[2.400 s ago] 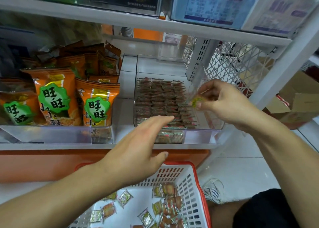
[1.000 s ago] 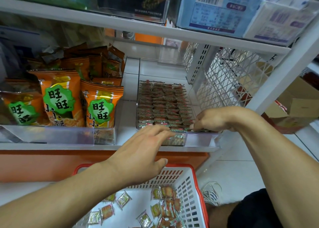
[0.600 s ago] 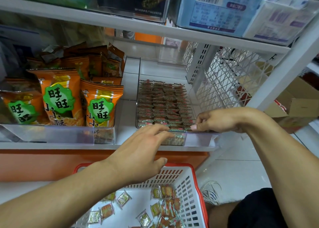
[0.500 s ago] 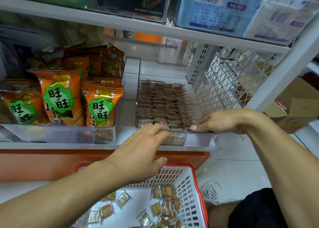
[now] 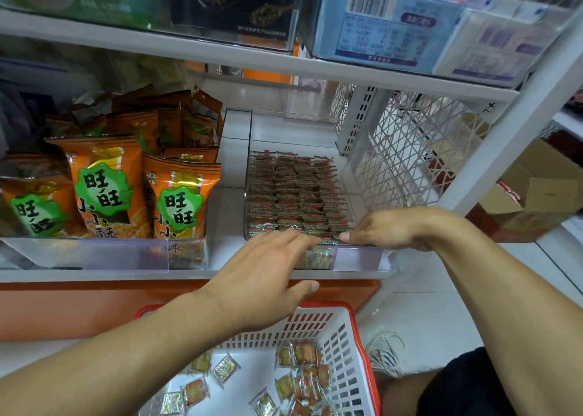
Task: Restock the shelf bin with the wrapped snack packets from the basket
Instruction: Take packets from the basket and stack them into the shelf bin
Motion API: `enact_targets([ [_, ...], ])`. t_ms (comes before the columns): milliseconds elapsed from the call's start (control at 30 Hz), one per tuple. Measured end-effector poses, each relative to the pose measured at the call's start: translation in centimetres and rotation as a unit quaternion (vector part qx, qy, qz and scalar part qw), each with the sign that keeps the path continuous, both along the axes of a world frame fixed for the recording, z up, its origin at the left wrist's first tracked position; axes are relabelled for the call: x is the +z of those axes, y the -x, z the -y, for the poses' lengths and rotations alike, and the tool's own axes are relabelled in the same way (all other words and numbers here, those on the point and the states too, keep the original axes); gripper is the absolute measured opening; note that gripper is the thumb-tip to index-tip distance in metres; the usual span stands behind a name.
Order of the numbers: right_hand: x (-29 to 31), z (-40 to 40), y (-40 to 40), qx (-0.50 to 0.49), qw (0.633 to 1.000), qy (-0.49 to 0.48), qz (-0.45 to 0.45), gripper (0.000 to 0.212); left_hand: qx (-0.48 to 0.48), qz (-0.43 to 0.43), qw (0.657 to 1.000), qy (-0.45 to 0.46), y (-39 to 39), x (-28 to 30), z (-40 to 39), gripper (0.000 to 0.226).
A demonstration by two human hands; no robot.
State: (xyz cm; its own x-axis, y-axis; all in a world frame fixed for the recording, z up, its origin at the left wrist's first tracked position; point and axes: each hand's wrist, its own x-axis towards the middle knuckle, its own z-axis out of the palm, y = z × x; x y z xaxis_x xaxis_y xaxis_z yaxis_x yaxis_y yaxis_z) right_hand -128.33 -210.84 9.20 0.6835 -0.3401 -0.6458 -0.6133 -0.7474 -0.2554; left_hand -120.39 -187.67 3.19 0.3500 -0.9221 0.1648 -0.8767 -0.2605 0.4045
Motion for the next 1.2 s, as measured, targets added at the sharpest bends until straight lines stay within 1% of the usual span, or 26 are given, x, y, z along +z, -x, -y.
enact_targets([
  [67,-0.1,0.4,0.2,-0.047,0.996,-0.072,0.018,0.035,-0.001,-0.003,1.000,-0.022,-0.2,0.2,1.0,0.070],
  [133,-0.1,0.7,0.3,-0.088,0.986,-0.136,0.038,0.017,-0.013,0.012,0.999,-0.045,-0.4,0.5,2.4,0.069],
  [233,0.2,0.7,0.2,-0.113,0.974,-0.191,0.035,0.011,-0.053,0.056,0.994,-0.078,-0.2,1.1,5.0,0.067],
  [300,0.6,0.7,0.4,-0.101,0.973,-0.206,0.019,0.018,-0.073,0.058,0.990,-0.102,-0.2,1.2,6.6,0.066],
  [367,0.9,0.6,0.4,-0.080,0.980,-0.183,0.014,0.007,-0.081,0.064,0.986,-0.133,-0.5,1.1,7.6,0.070],
  [400,0.9,0.8,0.3,-0.066,0.987,-0.147,0.018,0.007,-0.084,0.073,0.983,-0.145,-0.8,1.0,8.0,0.073],
  [467,1.1,0.6,0.1,-0.003,0.998,-0.057,0.016,0.009,-0.089,0.090,0.980,-0.154,-1.3,0.8,8.3,0.077],
  [500,1.0,0.6,-0.1,0.012,0.999,-0.027,0.016,0.012,-0.092,0.097,0.979,-0.153,-1.5,0.7,8.4,0.077],
  [533,1.0,0.5,-0.2,0.036,0.999,-0.006,0.015,0.016,-0.096,0.107,0.978,-0.151,-1.6,0.5,8.4,0.078],
  [600,1.3,0.4,-0.1,0.051,0.998,0.023,0.007,0.024,-0.100,0.131,0.976,-0.143,-1.7,0.3,8.5,0.079],
  [700,1.4,0.7,0.1,0.119,0.988,0.093,-0.006,0.026,-0.094,0.141,0.977,-0.130,-1.6,0.0,8.5,0.078],
  [767,1.6,0.6,0.3,0.125,0.985,0.121,-0.004,0.029,-0.090,0.143,0.978,-0.125,-1.6,0.0,8.5,0.078],
  [833,1.8,0.5,0.6,0.124,0.984,0.128,0.015,0.032,-0.089,0.148,0.977,-0.122,-1.5,-0.1,8.5,0.078],
  [1000,1.0,0.2,0.5,0.085,0.981,0.169,0.037,0.034,-0.089,0.154,0.976,-0.123,-1.4,-0.1,8.5,0.078],
  [1200,-0.4,-0.3,-0.3,0.057,0.979,0.196,0.029,0.027,-0.084,0.145,0.978,-0.122,-1.2,-0.1,8.4,0.073],
])
